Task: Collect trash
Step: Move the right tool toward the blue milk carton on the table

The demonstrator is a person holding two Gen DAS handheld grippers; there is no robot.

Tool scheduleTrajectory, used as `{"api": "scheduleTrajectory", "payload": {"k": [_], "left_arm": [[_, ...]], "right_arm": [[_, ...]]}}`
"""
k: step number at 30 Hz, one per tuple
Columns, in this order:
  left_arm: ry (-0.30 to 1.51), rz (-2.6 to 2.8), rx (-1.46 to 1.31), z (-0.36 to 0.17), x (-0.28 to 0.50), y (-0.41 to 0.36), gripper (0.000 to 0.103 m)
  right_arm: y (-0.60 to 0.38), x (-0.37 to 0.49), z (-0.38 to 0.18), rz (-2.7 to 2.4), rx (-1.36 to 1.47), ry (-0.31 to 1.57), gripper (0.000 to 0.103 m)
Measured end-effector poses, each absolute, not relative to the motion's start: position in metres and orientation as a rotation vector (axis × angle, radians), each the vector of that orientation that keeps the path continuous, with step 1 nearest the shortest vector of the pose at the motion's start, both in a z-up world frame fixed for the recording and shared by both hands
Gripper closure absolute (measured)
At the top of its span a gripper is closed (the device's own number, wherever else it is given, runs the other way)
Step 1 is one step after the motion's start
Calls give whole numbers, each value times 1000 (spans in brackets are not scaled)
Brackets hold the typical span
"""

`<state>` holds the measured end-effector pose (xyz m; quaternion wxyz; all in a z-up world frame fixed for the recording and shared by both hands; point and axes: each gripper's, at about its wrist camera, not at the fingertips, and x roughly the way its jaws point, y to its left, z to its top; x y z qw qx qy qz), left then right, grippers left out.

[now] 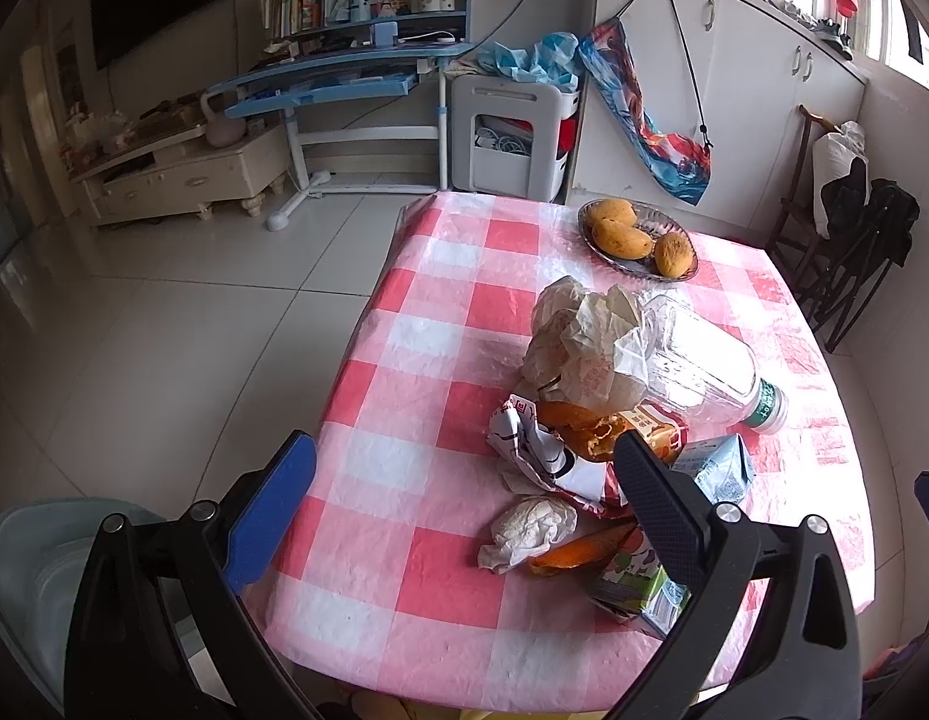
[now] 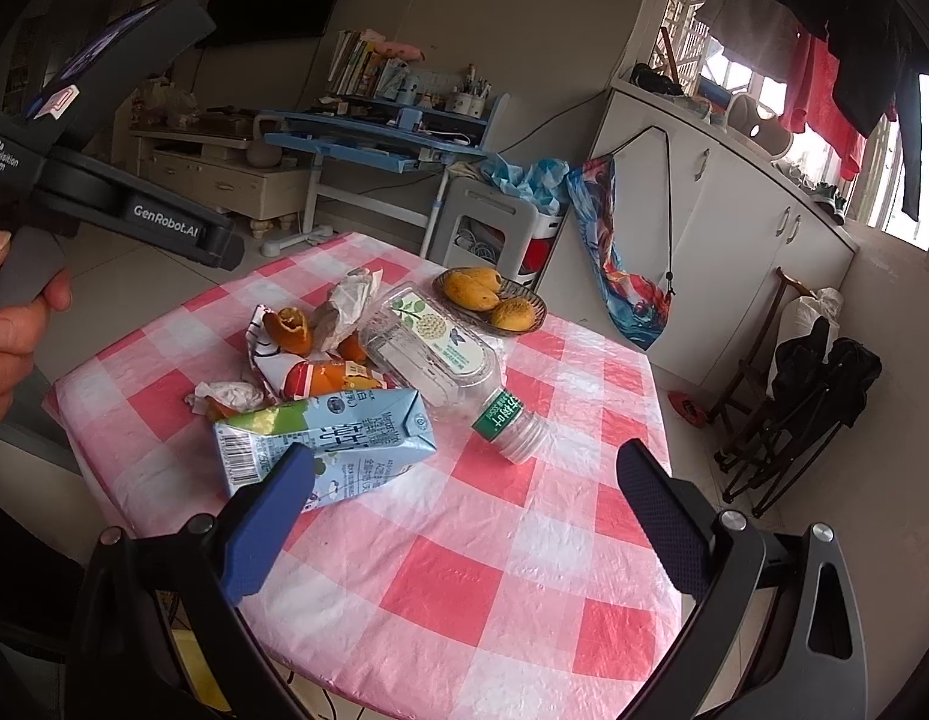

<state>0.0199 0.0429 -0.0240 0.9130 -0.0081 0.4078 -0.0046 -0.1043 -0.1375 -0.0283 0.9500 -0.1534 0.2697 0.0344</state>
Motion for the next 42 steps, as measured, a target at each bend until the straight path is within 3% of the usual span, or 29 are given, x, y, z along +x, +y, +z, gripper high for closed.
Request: {"api": "scheduleTrajectory", "payload": {"k": [12, 28, 38, 42], "left_arm": [[885, 43, -65, -32, 37, 61, 7], [904, 13, -1, -36, 57, 57, 7], [911, -6, 59, -40, 51, 42, 7], [917, 8, 57, -42, 48, 43, 7]], "right_arm": [[-122, -79, -36, 167, -175, 625, 6], [-142, -22, -83, 192, 195, 886, 7], [-164, -40, -75, 175, 128, 909, 20], [-180, -37, -83, 246, 337, 929, 21]]}}
